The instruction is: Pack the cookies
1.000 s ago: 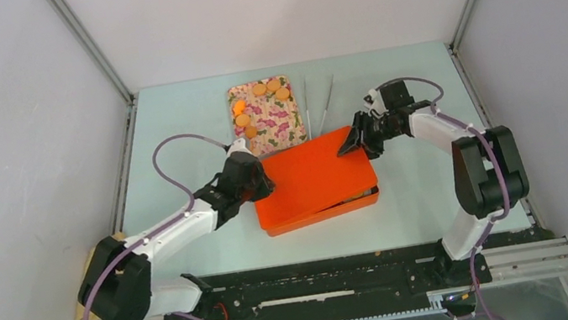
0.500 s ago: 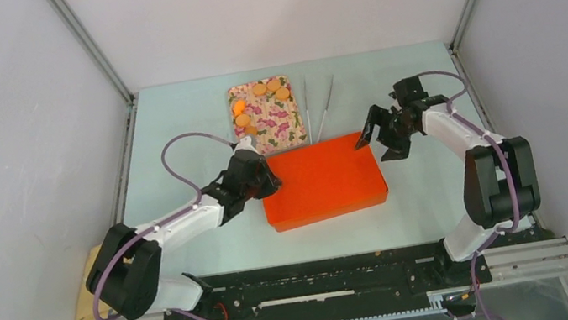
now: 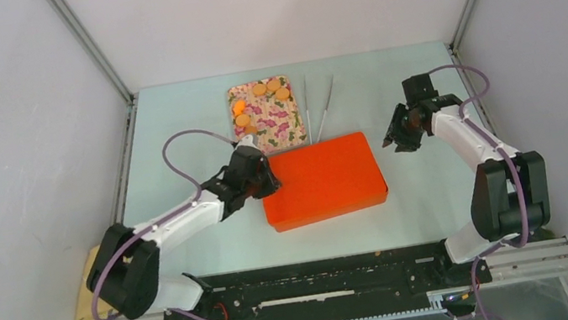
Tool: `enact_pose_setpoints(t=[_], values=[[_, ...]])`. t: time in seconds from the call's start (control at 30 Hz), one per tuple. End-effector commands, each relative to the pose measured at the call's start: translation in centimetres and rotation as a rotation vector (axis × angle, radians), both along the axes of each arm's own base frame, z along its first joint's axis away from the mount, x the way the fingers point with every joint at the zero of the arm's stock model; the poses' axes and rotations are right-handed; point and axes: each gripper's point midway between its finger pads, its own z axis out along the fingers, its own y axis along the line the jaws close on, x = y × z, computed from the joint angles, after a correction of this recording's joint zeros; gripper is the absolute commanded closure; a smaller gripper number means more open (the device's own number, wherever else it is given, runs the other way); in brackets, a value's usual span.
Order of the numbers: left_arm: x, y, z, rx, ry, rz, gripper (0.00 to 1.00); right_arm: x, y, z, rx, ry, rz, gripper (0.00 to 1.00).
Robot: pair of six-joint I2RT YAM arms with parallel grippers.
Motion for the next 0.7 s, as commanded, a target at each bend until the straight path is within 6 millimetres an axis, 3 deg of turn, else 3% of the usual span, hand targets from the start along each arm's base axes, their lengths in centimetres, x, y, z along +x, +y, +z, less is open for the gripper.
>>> enact_pose_setpoints(t=[0.0,0.1,0.13,0.23,0.47,0.67], values=[[0.4,6.8,5.3,0.141,-0.065,0.213,1.0,-0.1,-2.7,-1.2,-0.141,0.034,-0.065,0.6],[-0.3,11.6,6.6,0.173,-0.059,0.355,1.0,0.1,-2.8,-2.0,-0.151,0.048,-0.062,0.8],[-0.8,13.2,6.3,0.214,-0.038,0.4,1.0,0.2,-2.8,-2.2,-0.151,0.052,-0.058,0.87],[-2.3,15.6,5.3,0.3,-0.001,0.45,1.0,0.0,-2.3,-3.8,-0.136,0.097,-0.025,1.0],[-4.0,13.1,-1.1,0.252,0.159,0.377,1.0,-0.5,0.0,-6.4,-0.073,0.167,0.055,1.0],[-3.5,9.3,-2.1,0.237,0.184,0.267,1.0,-1.3,2.4,-7.7,-0.004,0.208,0.124,1.0]])
